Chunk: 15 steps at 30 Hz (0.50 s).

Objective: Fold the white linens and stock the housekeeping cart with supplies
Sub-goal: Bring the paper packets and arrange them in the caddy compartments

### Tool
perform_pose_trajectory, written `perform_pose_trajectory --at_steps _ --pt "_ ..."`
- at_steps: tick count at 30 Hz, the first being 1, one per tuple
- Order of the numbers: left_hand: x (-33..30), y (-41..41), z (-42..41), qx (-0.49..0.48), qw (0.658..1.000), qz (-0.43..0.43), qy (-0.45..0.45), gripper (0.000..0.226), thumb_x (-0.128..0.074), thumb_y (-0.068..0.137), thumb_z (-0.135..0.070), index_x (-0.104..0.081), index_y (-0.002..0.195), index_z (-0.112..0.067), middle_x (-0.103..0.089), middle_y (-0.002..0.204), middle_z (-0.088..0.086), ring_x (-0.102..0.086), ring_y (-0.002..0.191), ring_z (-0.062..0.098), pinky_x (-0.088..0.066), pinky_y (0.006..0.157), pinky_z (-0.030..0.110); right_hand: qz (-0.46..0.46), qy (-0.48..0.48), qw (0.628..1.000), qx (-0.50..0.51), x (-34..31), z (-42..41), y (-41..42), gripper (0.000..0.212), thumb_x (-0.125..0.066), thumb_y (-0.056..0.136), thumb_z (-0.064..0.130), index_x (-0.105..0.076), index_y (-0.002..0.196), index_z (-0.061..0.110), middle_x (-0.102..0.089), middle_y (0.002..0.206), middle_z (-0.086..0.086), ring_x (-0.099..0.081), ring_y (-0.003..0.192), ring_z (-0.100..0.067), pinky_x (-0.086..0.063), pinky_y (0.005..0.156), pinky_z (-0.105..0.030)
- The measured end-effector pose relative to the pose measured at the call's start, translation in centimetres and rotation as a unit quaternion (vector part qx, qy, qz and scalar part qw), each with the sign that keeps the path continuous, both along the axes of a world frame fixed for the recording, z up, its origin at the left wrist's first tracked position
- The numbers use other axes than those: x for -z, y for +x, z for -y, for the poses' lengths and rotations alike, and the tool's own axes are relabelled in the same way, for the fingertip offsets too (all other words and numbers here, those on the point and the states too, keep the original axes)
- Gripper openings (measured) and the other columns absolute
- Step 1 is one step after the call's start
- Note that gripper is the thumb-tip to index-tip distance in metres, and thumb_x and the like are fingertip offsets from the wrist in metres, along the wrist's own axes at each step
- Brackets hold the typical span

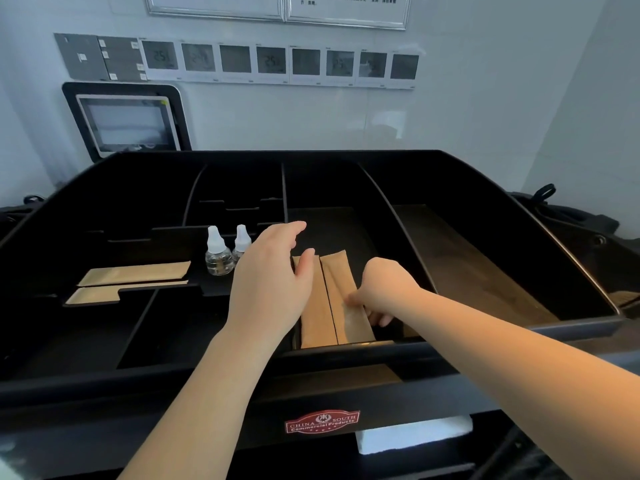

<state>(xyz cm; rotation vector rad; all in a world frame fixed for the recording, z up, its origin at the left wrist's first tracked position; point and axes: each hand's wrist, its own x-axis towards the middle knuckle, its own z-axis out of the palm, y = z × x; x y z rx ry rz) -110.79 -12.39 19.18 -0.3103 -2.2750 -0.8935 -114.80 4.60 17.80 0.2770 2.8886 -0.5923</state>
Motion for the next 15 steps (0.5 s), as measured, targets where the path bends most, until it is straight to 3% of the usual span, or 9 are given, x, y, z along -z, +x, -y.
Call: perform_pose_trajectory --at_steps 6,9,12,15 --pt "0.3 0.4 0.0 -0.012 1.0 -0.003 -0.012 0.037 -0.068 0.087 -0.02 -0.062 0.124 -0.018 -0.067 0.116 0.0 -0.051 0.09 0.001 -0.029 0.074 0.01 -0.003 0.024 1.0 0.001 -0.4 -0.1 0.3 0.032 -0.07 0.085 0.036 -0.053 0.067 0.017 -0.065 0.069 -0.005 -0.069 0.059 -0.016 -0.049 0.044 -0.022" --pt "0.3 0.8 0.1 -0.024 0.999 -0.003 -0.022 0.036 -0.067 0.087 -0.02 -0.063 0.123 -0.017 -0.067 0.115 0.001 -0.064 0.097 0.013 -0.035 0.077 0.018 -0.099 0.063 0.993 -0.011 -1.3 -0.2 1.2 0.03 -0.063 0.089 0.043 -0.061 0.08 0.014 -0.061 0.071 0.002 -0.065 0.066 -0.013 -0.05 0.056 -0.022" --pt "0.2 1.3 0.2 -0.039 0.998 -0.014 -0.045 0.035 -0.068 0.086 -0.021 -0.064 0.121 -0.015 -0.069 0.112 0.001 -0.067 0.096 0.016 -0.034 0.076 0.018 -0.22 -0.002 0.973 -0.071 -2.6 0.1 3.5 0.035 -0.052 0.094 0.045 -0.063 0.12 0.024 -0.066 0.104 0.006 -0.062 0.095 -0.01 -0.046 0.08 -0.021" --pt "-0.1 1.8 0.1 -0.054 0.996 -0.022 -0.073 0.035 -0.07 0.085 -0.022 -0.066 0.119 -0.015 -0.07 0.111 0.0 -0.068 0.095 0.016 -0.033 0.075 0.015 -0.278 -0.037 0.952 -0.12 -3.5 1.2 6.3 0.046 -0.043 0.098 0.044 -0.045 0.14 0.028 -0.048 0.142 0.009 -0.042 0.132 -0.011 -0.036 0.109 -0.03"
